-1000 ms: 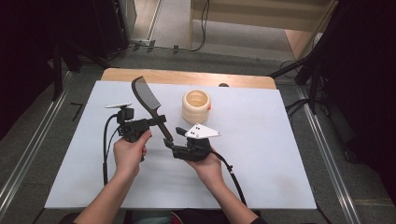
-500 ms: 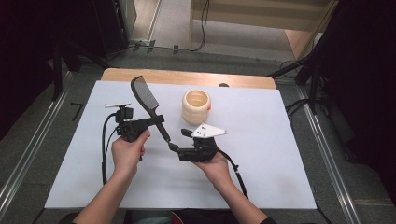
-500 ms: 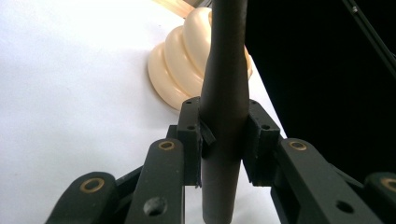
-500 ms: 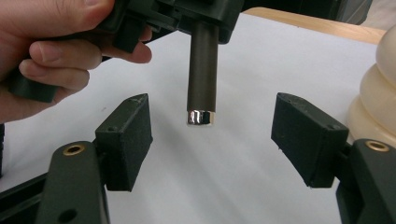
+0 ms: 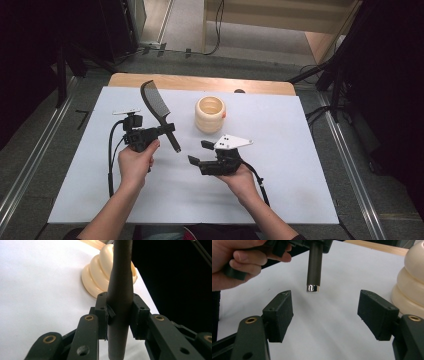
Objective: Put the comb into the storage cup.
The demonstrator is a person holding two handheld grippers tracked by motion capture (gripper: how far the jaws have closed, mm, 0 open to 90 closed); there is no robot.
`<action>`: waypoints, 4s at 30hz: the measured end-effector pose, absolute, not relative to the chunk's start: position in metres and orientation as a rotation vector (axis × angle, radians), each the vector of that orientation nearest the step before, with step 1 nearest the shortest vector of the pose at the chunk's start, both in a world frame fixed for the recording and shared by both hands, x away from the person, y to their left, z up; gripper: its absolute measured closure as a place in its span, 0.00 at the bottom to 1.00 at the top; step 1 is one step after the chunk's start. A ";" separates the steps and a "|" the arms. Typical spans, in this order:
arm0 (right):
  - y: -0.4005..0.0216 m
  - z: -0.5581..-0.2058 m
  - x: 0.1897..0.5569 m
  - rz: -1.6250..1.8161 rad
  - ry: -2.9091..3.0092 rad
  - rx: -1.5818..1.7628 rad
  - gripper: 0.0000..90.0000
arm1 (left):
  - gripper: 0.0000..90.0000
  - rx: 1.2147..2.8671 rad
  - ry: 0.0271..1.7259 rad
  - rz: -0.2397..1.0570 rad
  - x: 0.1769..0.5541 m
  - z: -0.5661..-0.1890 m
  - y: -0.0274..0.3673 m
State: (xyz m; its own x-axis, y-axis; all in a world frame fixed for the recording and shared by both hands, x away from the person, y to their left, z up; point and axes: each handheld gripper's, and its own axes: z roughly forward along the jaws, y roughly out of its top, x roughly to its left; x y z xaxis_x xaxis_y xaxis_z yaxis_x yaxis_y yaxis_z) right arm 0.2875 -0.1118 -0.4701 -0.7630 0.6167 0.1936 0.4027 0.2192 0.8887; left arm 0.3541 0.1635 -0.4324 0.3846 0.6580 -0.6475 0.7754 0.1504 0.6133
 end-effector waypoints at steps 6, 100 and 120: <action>-0.123 -0.473 0.284 1.562 2.300 0.970 0.30 | 0.80 1.572 1.312 -0.119 0.354 -0.432 0.163; -0.256 -0.486 0.231 1.488 2.239 1.153 0.27 | 0.80 1.792 0.932 -0.190 0.390 -0.415 0.101; -0.260 -0.486 0.232 1.494 2.231 1.169 0.27 | 0.80 1.829 0.871 -0.212 0.409 -0.400 0.077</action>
